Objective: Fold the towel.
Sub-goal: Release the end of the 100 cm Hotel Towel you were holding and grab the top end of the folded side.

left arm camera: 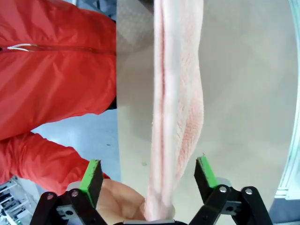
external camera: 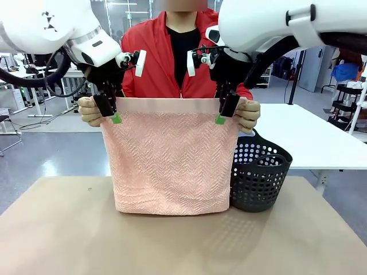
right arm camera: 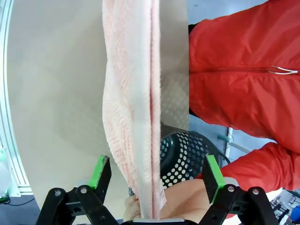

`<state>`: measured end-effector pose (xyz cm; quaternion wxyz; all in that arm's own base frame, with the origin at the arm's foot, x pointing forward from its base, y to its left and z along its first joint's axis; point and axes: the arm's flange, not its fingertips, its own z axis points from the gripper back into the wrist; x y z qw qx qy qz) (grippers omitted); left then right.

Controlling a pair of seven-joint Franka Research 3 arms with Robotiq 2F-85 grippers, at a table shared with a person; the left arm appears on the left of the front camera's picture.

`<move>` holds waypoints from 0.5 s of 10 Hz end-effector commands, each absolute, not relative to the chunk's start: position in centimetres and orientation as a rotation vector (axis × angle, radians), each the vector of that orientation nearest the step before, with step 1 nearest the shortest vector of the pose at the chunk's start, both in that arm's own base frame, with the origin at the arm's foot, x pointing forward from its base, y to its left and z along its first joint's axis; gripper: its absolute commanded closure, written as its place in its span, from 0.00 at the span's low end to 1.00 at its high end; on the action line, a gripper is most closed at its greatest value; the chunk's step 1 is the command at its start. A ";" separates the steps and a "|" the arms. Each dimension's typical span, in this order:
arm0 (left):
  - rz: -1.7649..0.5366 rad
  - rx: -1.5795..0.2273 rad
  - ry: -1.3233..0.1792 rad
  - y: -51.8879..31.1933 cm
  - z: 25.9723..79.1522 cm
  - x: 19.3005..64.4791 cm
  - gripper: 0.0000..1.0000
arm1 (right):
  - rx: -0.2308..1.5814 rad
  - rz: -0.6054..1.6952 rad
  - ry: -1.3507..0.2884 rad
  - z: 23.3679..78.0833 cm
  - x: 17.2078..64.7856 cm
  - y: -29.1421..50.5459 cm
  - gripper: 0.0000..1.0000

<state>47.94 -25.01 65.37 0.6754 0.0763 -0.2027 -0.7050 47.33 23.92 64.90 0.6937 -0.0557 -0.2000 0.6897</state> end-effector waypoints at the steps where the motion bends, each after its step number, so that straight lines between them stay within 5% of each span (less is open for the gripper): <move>1: -1.580 0.145 -0.414 -24.9 65.7 48.5 0.59 | -0.116 1.555 -0.408 65.0 47.7 23.8 0.39; 2: -1.582 0.148 -0.410 -24.7 65.6 48.4 0.74 | -0.120 1.552 -0.407 64.9 47.6 23.7 0.61; 3: -1.584 0.137 -0.420 -24.6 65.7 48.3 1.00 | -0.124 1.546 -0.407 65.0 47.6 23.6 0.99; 5: -1.581 0.134 -0.414 -24.4 65.7 48.0 1.00 | -0.123 1.544 -0.400 64.8 47.5 23.6 1.00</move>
